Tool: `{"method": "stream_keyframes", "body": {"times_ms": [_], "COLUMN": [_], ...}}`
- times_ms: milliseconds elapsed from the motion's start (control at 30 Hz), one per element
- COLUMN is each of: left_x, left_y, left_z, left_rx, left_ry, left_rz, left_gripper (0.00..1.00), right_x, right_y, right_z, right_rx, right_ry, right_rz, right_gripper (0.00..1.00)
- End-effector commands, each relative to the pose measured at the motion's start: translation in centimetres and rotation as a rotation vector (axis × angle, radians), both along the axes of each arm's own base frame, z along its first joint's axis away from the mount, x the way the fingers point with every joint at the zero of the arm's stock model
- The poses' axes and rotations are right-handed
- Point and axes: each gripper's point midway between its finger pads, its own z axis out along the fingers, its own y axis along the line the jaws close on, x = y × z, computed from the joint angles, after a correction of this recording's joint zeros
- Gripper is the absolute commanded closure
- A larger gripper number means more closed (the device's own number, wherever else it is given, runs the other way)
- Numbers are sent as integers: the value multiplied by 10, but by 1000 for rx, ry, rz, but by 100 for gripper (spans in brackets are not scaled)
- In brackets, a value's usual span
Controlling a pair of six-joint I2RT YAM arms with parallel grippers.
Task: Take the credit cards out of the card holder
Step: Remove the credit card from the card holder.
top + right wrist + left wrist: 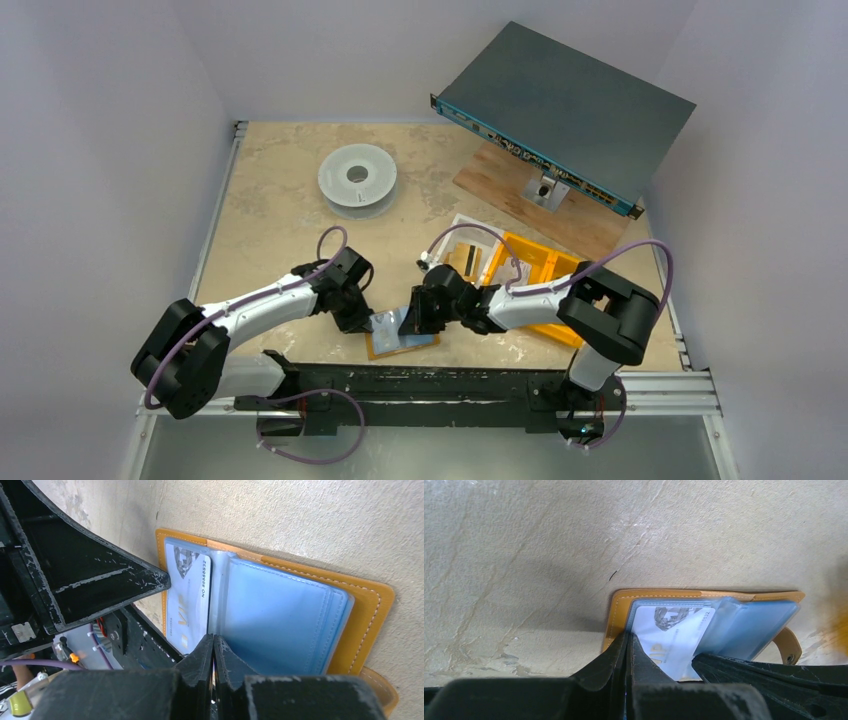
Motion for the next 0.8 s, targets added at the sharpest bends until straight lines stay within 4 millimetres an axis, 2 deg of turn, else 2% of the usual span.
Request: {"method": "stream_keyframes", "body": {"times_ms": [0,100,200,400,567,633,767], "left_x": [-19,-22,-25,-27,-25,-24,-19], "left_y": [35,34,33,25,17,16,15], "left_z": [-26,-28,-32,-33,-30,-27,-13], "left_rx": [157,146,134,96,65,60,55], "left_ry": [48,55,69,74,58,49,16], "left_rz": [-51,-52,-48,-53,-72,-78,-128], "left_gripper": [100,100,100,100,100,100,100], "right_x": [-3,-8,-10,-13,-14,-13,-9], "right_y": [7,13,16,20,26,25,17], "right_z": [7,8,4,-2,1,0,-3], "right_rx": [64,109,117,120,149,145,113], "right_ry": [1,27,46,71,90,90,84], "right_rz": [27,46,58,74,78,66,27], "right_gripper": [91,82,81,89,92,99,100]}}
